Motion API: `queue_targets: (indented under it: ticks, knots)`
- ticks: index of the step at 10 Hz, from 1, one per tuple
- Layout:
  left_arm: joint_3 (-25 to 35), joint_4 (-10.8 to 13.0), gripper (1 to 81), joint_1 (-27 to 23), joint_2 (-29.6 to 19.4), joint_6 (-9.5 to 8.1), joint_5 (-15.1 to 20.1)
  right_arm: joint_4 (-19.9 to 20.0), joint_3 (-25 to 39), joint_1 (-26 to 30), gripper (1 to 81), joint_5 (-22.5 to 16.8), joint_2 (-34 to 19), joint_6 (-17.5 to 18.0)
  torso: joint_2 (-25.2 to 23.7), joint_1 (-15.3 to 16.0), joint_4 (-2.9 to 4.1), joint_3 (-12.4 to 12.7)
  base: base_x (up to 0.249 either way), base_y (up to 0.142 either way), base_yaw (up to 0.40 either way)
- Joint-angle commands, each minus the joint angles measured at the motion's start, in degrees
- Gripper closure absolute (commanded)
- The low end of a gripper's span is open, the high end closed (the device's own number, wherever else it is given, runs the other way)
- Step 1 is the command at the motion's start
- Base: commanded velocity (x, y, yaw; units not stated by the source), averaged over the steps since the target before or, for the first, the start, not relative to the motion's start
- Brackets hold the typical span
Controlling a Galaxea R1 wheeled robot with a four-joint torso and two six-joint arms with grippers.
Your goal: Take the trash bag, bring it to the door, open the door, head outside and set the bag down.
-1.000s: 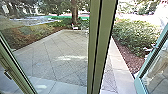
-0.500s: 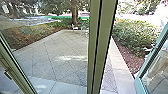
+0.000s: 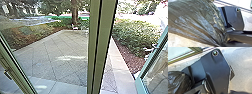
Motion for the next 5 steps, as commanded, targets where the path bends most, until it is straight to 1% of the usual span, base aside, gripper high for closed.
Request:
queue_targets:
  ticks: [1,5]
  knots:
    - [0.0,0.41,81.1,-1.97,0.15,0.76,3.49,-1.98,0.18,1.79,1.0,-2.61,0.2,-0.24,0.0,0.0,0.0,0.0,0.0,0.0,0.0]
    - [0.0,0.41,81.1,-2.05,0.32,1.02,3.49,-2.15,-1.32,1.44,1.0,-3.22,2.22,-0.24,-0.02,0.0,0.0,0.0,0.0,0.0,0.0]
